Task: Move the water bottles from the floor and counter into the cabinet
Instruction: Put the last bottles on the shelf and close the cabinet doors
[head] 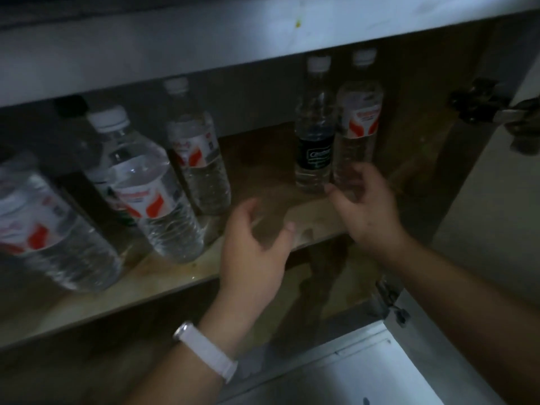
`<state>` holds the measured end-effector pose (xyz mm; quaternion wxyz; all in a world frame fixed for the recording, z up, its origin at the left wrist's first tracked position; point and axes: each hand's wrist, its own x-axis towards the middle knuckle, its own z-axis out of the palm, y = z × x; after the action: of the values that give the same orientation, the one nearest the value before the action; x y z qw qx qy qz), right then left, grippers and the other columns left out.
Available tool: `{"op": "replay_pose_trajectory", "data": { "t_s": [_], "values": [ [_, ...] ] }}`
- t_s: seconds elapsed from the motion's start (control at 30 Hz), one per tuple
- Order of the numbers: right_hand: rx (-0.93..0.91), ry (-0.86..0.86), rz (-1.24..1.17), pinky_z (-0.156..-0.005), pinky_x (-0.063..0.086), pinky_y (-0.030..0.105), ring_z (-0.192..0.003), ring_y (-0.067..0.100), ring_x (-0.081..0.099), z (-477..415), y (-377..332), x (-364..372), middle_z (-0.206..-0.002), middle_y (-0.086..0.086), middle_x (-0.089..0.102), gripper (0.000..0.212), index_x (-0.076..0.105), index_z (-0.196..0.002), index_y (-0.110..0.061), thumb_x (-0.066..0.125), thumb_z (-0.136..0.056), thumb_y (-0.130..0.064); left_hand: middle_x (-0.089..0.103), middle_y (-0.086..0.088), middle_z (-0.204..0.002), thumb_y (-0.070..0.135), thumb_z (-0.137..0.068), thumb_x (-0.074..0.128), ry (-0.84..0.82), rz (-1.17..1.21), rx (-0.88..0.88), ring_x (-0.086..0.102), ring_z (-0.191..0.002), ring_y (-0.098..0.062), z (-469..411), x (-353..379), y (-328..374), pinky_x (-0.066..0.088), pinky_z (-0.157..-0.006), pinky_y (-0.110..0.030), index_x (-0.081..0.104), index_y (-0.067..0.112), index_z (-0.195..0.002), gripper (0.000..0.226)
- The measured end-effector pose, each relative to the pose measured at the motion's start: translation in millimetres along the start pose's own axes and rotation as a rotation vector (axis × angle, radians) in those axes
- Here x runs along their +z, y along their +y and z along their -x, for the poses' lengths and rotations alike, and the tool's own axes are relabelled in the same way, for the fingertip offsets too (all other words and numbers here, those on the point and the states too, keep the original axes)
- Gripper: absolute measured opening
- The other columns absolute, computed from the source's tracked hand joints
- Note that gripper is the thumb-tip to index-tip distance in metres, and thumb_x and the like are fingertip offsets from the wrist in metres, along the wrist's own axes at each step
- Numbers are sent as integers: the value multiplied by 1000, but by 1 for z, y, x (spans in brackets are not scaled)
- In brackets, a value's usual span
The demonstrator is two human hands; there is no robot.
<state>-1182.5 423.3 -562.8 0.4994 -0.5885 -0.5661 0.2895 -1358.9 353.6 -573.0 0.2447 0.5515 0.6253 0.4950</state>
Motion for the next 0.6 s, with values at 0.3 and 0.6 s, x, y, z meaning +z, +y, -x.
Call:
{"op": "replay_pose_trajectory", "data": {
  "t_s": [0.3,0.6],
  "values": [
    [-119,-229,84,-96,48,30,-118,8,52,16,-39,70,-131,-12,52,55,47,-134,-36,70,-85,-47,48,6,-121,29,-82,73,435,-68,153,49,-110,9,21,-75,-30,42,-92,-13,49,33,-119,44],
    [-201,-293,86,-93,43,28,-121,10,48,2,-75,147,-130,-10,51,64,47,-136,-30,76,-80,-35,46,25,-127,29,-77,84,448,-17,186,51,-123,1,-13,-92,-42,47,-101,-22,35,37,-137,78]
  ]
}}
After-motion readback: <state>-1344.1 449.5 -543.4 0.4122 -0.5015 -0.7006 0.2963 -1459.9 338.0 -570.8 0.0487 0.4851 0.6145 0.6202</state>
